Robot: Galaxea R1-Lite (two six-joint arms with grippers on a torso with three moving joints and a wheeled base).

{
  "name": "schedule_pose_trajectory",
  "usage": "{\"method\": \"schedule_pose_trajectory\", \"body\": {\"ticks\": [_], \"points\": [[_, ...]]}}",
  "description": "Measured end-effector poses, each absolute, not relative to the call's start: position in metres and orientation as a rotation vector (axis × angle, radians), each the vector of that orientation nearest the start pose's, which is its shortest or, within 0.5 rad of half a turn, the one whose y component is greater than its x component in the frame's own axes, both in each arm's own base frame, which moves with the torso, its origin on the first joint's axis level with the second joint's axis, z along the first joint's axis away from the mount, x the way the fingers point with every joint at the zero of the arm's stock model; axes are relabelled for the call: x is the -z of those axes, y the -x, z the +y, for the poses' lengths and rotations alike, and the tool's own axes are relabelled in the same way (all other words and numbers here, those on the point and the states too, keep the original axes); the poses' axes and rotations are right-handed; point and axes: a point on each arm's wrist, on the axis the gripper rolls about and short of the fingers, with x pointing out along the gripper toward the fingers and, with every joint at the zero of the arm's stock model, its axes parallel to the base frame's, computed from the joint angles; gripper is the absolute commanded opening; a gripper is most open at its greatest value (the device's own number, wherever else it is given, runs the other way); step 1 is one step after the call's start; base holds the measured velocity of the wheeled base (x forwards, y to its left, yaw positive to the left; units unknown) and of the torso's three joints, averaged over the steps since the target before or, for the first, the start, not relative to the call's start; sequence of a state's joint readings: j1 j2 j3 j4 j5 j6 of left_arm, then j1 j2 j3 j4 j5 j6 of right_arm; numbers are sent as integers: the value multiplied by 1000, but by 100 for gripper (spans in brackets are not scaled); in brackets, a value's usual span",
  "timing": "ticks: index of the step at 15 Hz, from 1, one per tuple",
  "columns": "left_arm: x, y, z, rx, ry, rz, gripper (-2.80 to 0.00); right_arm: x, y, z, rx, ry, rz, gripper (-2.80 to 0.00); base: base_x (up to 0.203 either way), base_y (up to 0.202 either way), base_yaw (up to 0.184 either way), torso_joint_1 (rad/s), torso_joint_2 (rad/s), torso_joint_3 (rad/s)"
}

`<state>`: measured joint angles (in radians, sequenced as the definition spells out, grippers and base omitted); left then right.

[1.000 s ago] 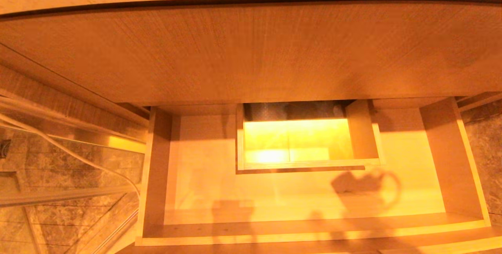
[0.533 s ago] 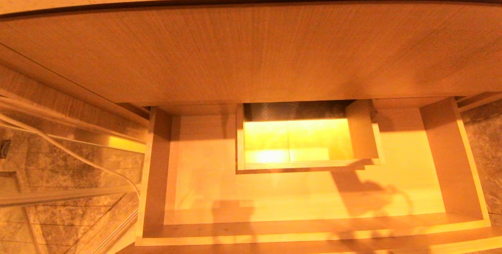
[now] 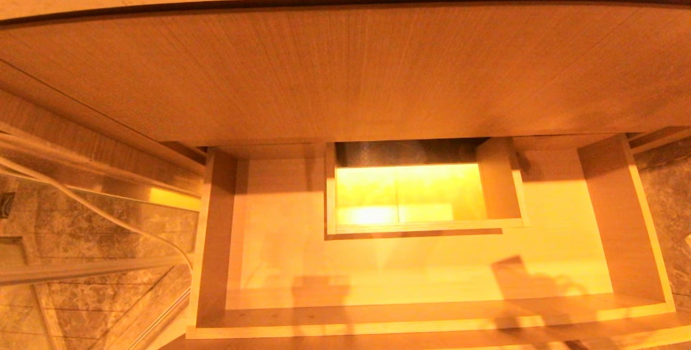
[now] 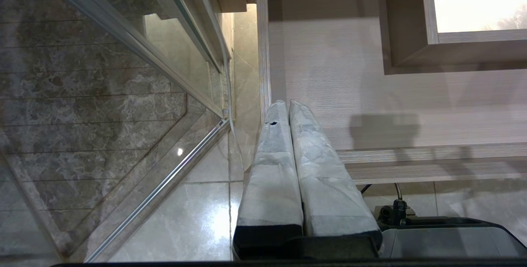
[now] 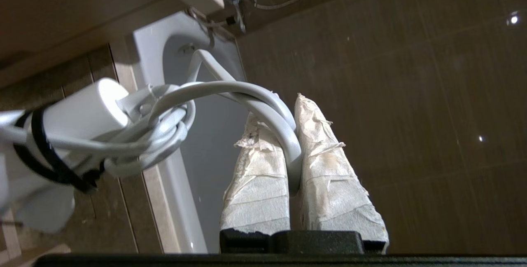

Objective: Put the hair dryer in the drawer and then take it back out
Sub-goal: Put it into the drawer

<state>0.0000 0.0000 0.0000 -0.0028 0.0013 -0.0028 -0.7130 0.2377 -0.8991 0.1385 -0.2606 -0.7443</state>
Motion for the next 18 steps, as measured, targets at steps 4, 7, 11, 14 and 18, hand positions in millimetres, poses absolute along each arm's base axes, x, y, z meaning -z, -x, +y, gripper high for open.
{"method": "schedule_pose_trajectory", "body": {"ticks": [4, 7, 11, 14, 18], "points": [[-76, 23, 0, -1, 3, -3, -280, -269, 78, 60, 1096, 773, -77, -280, 0, 0, 0, 0, 0, 0], [-76, 23, 0, -1, 3, -3, -280, -257, 70, 52, 1080, 764, -25, -280, 0, 0, 0, 0, 0, 0], [-76, 23, 0, -1, 3, -3, -280, -245, 61, 45, 1067, 752, 38, -280, 0, 0, 0, 0, 0, 0], [-76, 23, 0, -1, 3, -3, -280, -237, 53, 39, 1049, 743, 87, -280, 0, 0, 0, 0, 0, 0], [-76, 23, 0, -1, 3, -2, -280, -231, 44, 31, 1027, 731, 148, -280, 0, 0, 0, 0, 0, 0]]}}
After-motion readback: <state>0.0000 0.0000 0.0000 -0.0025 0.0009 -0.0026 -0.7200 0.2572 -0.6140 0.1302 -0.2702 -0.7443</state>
